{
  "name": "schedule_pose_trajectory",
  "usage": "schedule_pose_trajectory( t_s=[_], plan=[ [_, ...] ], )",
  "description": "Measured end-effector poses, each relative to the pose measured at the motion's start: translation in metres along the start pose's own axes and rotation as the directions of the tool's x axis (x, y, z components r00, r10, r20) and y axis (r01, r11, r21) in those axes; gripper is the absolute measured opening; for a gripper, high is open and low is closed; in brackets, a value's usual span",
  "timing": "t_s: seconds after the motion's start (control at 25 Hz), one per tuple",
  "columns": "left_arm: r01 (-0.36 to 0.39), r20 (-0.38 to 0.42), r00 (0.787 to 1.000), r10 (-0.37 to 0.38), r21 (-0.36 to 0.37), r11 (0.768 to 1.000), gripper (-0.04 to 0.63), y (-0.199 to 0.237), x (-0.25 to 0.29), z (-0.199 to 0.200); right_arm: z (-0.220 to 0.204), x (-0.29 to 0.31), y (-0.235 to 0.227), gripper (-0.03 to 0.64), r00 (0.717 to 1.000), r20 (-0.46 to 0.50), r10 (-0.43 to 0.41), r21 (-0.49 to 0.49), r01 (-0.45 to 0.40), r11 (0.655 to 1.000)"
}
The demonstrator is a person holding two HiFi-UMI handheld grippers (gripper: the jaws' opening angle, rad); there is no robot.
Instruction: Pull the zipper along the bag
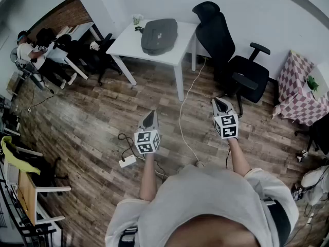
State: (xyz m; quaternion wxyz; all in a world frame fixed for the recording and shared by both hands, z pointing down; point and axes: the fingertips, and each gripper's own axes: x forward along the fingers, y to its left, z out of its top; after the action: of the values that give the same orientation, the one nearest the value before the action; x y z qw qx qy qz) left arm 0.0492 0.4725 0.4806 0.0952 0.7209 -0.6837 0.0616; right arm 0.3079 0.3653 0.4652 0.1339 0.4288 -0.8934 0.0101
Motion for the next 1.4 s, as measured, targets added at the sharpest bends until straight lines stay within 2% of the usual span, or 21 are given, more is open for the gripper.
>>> schedule_pose_trajectory(
  t_s=[0.92,1.2,1.4],
  plan=[
    [-0.048,-0.030,0.998,0.048,0.009,0.999,0.026,-0.041,0.013,-0.011,-0.016,0.005,-0.029,0.012,0.997,0.015,0.071,-0.023,-0.070,0.997],
    [-0.044,-0.036,0.998,0.045,0.015,0.999,0.026,-0.037,0.048,-0.013,-0.020,0.039,-0.038,0.012,0.995,0.004,0.098,-0.024,-0.098,0.995],
    [-0.030,-0.039,0.999,0.031,0.014,0.999,0.026,-0.016,0.088,-0.010,-0.014,0.083,-0.044,0.012,0.995,-0.001,0.097,-0.036,-0.097,0.995]
  ],
)
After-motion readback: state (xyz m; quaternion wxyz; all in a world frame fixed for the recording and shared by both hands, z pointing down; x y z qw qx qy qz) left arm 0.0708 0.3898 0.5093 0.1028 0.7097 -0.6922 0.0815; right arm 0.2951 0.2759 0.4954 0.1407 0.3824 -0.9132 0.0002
